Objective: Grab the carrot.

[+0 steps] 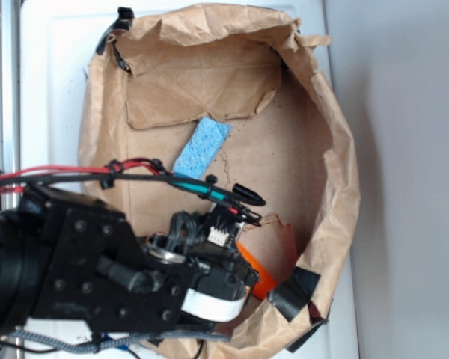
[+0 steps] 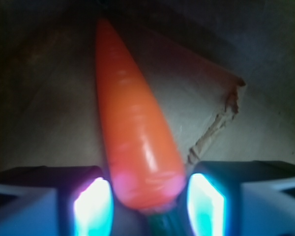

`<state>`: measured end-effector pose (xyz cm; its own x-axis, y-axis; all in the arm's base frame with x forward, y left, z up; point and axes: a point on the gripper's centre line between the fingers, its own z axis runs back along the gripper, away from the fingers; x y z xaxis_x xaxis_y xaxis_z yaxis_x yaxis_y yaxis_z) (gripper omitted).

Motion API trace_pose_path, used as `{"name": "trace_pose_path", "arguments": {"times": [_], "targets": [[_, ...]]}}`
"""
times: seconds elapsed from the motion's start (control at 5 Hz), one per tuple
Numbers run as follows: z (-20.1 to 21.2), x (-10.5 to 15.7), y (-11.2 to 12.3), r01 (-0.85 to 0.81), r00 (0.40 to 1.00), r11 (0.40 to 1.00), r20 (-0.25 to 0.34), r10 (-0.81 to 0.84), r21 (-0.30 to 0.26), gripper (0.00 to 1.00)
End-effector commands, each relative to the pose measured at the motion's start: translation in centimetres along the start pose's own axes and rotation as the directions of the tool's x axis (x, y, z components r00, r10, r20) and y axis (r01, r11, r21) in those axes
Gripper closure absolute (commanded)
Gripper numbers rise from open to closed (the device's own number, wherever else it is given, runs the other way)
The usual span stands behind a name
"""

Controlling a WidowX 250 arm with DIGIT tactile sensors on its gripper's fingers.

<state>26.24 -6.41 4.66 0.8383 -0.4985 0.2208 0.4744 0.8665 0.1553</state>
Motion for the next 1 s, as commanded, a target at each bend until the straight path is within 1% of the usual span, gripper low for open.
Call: {"name": "trace_pose_path", "arguments": {"times": [0.0, 0.2, 0.4, 0.6, 0.8], "targets": [[2.2, 0.7, -1.0, 0.025, 0.998, 1.0, 0.056, -0.025, 0.002, 0.0], [1.5, 1.3, -1.8, 0.033, 0.999, 0.999, 0.039, -0.033, 0.012, 0.0], [0.5, 2.2, -1.8, 0.038, 0.999, 0.999, 0.035, -0.038, 0.008, 0.0], [-1.8, 4.8, 0.4, 0.047, 0.999, 0.999, 0.021, -0.047, 0.002, 0.0], [-3.1, 4.9, -0.1, 0.06, 0.998, 0.998, -0.013, -0.06, 0.007, 0.0]]}}
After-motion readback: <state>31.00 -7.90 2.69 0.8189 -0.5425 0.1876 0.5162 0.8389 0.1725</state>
